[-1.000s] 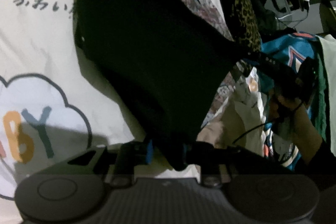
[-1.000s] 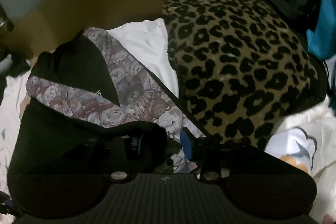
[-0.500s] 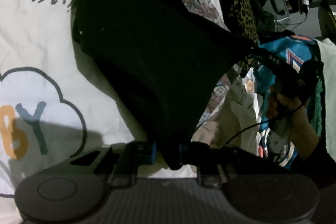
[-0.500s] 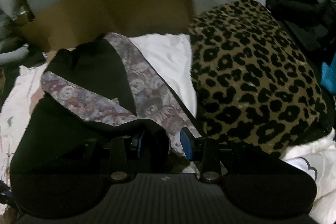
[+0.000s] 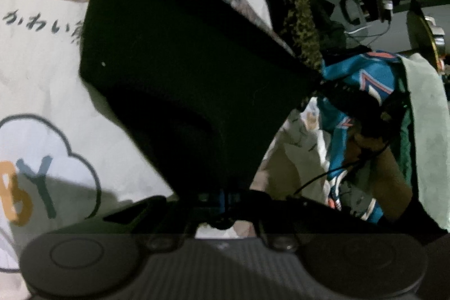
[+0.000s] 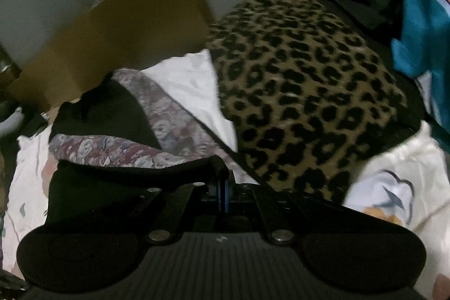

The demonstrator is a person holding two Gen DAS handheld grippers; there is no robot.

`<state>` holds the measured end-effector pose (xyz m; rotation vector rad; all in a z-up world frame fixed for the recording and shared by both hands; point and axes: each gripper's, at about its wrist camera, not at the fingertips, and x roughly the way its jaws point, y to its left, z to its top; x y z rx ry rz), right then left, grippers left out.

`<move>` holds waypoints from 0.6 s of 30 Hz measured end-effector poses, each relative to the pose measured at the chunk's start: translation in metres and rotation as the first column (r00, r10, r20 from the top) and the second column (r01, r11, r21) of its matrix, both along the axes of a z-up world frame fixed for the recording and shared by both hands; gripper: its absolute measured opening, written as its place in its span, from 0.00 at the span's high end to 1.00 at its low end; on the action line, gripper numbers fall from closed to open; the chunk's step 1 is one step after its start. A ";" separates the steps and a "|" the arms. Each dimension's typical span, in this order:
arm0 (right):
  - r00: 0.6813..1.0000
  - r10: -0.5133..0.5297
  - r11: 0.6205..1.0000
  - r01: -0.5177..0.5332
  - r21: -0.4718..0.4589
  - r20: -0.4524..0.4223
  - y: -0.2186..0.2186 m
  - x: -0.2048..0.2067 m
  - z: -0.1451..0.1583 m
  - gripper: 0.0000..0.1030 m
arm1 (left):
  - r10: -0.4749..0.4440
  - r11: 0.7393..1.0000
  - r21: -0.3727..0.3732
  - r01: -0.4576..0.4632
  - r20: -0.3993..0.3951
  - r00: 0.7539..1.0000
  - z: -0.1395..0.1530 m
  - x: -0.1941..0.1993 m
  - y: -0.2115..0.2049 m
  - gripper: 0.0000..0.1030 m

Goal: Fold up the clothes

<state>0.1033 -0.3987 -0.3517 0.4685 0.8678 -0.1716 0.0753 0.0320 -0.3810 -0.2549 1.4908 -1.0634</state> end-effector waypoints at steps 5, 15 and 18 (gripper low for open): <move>0.997 -0.059 0.997 0.062 0.043 -0.057 -0.012 -0.007 -0.017 1.00 | -0.008 1.000 0.002 0.008 -0.009 1.000 -0.007 -0.001 -0.008 0.98; 0.988 -0.113 0.990 0.121 0.070 -0.110 -0.021 -0.014 -0.031 1.00 | -0.061 0.993 0.102 0.062 -0.007 0.998 -0.034 -0.006 -0.010 0.99; 0.987 -0.109 0.992 0.116 0.058 -0.118 -0.019 -0.010 -0.037 0.99 | -0.064 0.990 0.125 0.063 0.002 0.998 -0.038 -0.007 -0.012 0.99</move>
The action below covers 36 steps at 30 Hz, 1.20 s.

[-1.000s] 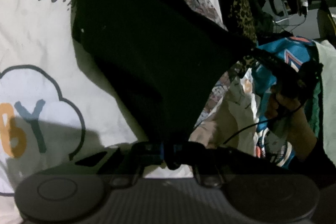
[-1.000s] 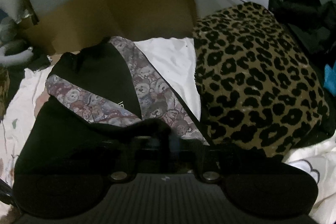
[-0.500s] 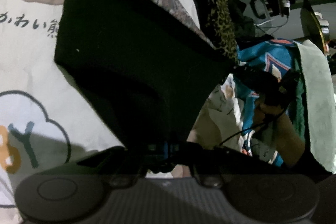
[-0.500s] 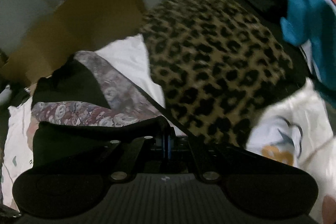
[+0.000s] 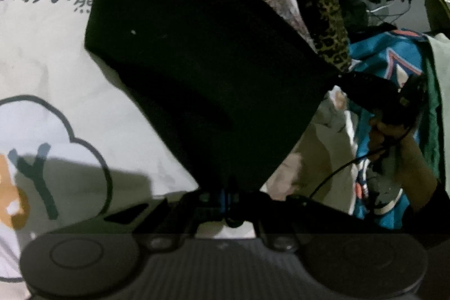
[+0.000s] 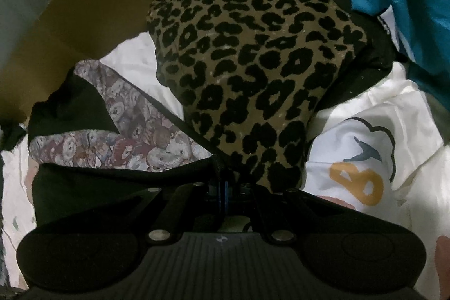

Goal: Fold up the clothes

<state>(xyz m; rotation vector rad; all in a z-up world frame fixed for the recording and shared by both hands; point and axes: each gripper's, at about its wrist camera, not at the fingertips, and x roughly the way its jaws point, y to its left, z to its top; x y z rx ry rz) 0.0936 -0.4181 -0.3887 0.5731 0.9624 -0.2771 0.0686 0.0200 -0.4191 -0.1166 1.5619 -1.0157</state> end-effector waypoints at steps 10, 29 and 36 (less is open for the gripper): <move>1.000 0.002 0.999 -0.001 -0.052 0.018 -0.003 -0.005 0.010 0.67 | -0.027 0.998 0.060 0.026 0.018 0.999 0.019 0.005 0.010 0.90; 0.986 0.131 0.982 -0.115 -0.153 0.103 0.026 -0.012 0.054 0.67 | 0.162 0.981 0.064 -0.185 0.264 0.951 0.063 0.120 0.002 0.82; 0.987 0.146 0.986 -0.139 -0.091 0.069 0.036 -0.009 0.039 0.67 | 0.284 0.955 -0.006 -0.296 0.307 0.908 0.054 0.171 0.000 0.68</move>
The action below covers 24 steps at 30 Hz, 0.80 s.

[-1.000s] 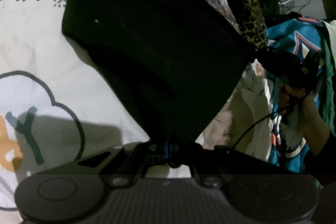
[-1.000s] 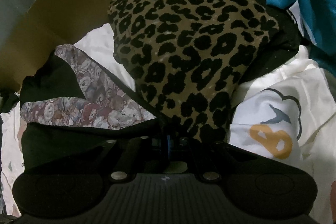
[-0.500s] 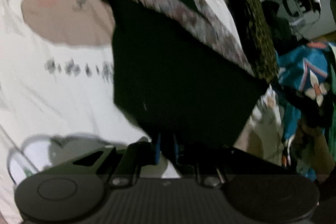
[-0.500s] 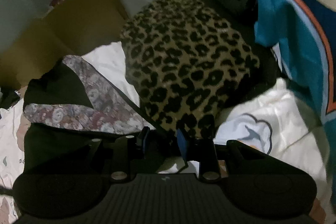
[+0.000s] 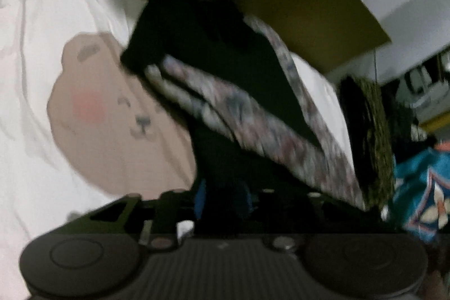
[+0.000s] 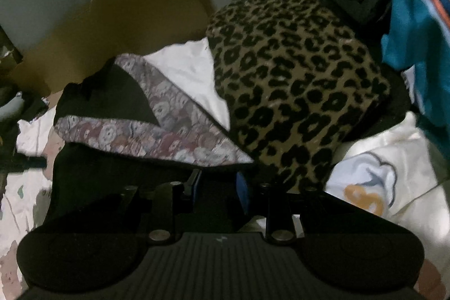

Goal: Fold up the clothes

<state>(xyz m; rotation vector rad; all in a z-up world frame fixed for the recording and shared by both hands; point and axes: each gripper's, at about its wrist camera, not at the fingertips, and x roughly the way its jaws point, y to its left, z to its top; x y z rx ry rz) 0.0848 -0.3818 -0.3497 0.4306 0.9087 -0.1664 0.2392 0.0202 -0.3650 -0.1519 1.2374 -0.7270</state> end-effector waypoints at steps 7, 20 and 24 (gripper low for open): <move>0.999 0.011 0.999 -0.008 0.051 -0.048 0.008 0.008 -0.016 0.67 | 0.077 0.996 -0.043 -0.074 0.062 0.995 -0.017 0.031 -0.001 0.50; 0.994 -0.001 0.999 0.005 0.036 -0.107 0.008 0.012 -0.033 0.68 | 0.278 0.938 -0.207 -0.278 -0.032 0.960 -0.039 0.049 0.011 0.42; 0.994 -0.024 1.000 0.025 0.005 -0.104 0.006 0.014 -0.032 0.68 | 0.318 0.918 -0.230 -0.324 -0.066 0.946 -0.048 0.055 0.008 0.42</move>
